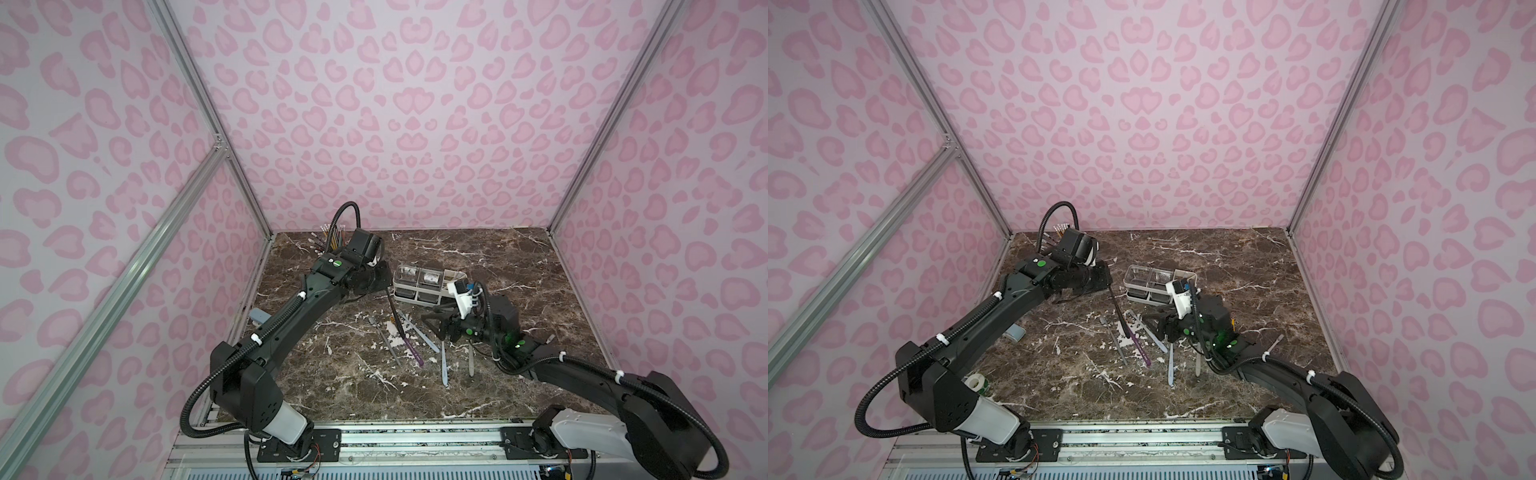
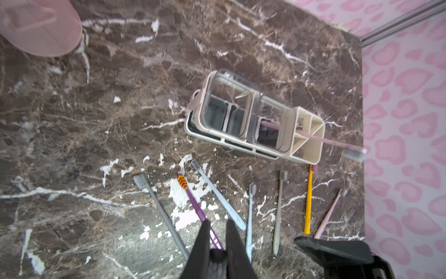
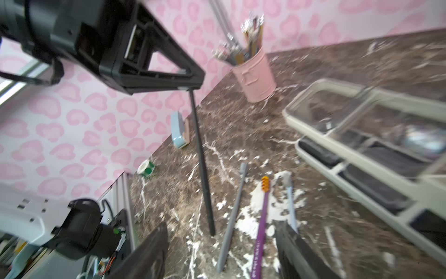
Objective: Place the toothbrush into the toothbrush holder
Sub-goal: Pick up the toothbrush from the center of the board.
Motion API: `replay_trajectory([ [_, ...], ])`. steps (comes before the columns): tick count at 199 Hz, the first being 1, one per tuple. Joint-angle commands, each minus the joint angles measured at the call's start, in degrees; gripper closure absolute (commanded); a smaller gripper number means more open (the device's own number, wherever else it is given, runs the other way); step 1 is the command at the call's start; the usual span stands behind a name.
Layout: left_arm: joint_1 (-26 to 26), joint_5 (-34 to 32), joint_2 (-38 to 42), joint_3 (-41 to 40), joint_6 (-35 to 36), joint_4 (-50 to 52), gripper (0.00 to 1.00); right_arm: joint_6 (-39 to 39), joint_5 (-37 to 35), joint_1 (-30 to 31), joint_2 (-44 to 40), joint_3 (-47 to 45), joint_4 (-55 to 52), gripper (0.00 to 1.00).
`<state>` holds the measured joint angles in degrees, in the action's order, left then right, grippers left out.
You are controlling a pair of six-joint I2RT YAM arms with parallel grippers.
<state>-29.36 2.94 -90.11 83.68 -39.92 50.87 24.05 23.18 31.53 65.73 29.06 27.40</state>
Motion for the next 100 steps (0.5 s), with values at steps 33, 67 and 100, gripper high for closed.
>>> replay_trajectory([
  [33,-0.64,-4.56,-1.22,7.7,1.55,-12.68,0.98,4.01,-14.44,-9.42,-11.8,-5.37,-4.35,0.19],
  [67,-3.76,-11.98,-2.24,11.11,3.1,-18.43,0.99,7.85,-20.57,-14.24,-16.3,-10.57,-3.55,0.16],
  [100,-7.6,-18.12,-5.63,15.45,5.7,-21.2,0.99,10.14,-24.44,-16.42,-21.28,-15.75,-0.05,0.12],
])
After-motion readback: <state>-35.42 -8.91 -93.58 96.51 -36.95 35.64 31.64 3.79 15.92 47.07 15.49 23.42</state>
